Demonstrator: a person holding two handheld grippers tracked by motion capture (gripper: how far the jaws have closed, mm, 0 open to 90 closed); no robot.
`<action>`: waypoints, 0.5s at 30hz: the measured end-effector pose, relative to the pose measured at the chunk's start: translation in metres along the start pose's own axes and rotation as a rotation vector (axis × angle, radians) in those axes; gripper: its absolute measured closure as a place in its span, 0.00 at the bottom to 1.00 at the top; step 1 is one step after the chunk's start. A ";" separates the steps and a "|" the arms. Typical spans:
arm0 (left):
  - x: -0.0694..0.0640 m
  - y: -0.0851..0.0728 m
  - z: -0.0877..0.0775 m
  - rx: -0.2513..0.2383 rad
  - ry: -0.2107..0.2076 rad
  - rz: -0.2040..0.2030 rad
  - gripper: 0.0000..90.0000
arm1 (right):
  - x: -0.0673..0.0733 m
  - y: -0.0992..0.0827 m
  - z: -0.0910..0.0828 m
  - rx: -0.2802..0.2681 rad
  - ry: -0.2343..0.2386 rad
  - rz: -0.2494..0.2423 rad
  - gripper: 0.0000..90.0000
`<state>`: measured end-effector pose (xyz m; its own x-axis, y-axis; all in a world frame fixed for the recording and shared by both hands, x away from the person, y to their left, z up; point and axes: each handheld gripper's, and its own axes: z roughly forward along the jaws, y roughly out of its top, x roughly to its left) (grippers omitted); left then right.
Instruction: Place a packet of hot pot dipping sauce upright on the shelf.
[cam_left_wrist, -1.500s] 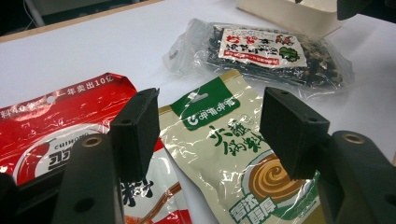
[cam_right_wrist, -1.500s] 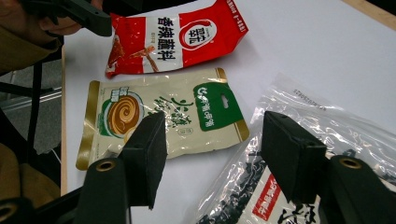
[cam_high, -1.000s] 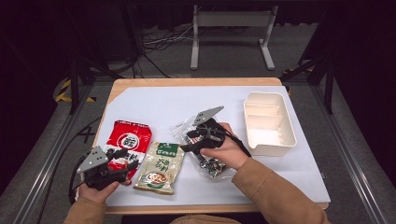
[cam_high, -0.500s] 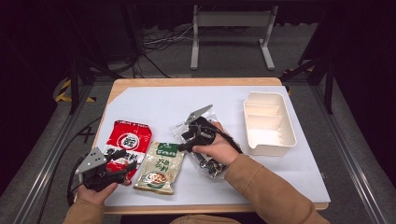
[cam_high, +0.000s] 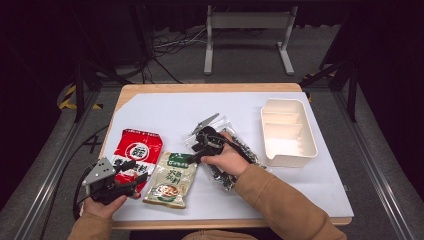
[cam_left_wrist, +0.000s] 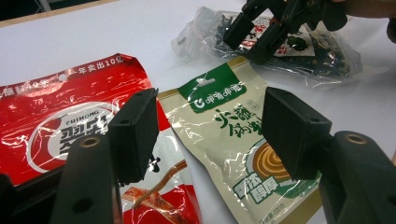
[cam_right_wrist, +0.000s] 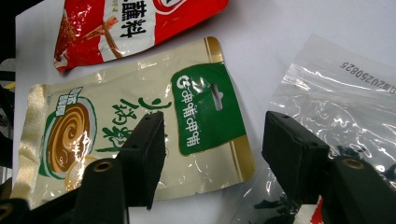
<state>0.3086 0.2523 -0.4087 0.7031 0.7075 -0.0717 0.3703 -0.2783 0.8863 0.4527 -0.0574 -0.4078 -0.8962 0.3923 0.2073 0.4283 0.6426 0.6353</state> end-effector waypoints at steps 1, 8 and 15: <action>0.000 0.000 0.000 0.004 -0.002 -0.001 0.41 | 0.000 0.000 0.003 0.009 -0.001 0.006 0.43; 0.000 0.000 0.001 0.003 -0.005 0.000 0.41 | -0.002 0.000 0.009 0.029 -0.006 0.014 0.41; -0.001 0.000 0.002 0.007 -0.008 0.002 0.41 | -0.001 0.001 0.012 0.046 0.005 0.039 0.38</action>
<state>0.3092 0.2509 -0.4094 0.7087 0.7016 -0.0736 0.3731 -0.2842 0.8832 0.4549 -0.0491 -0.4164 -0.8791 0.4146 0.2350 0.4678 0.6564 0.5918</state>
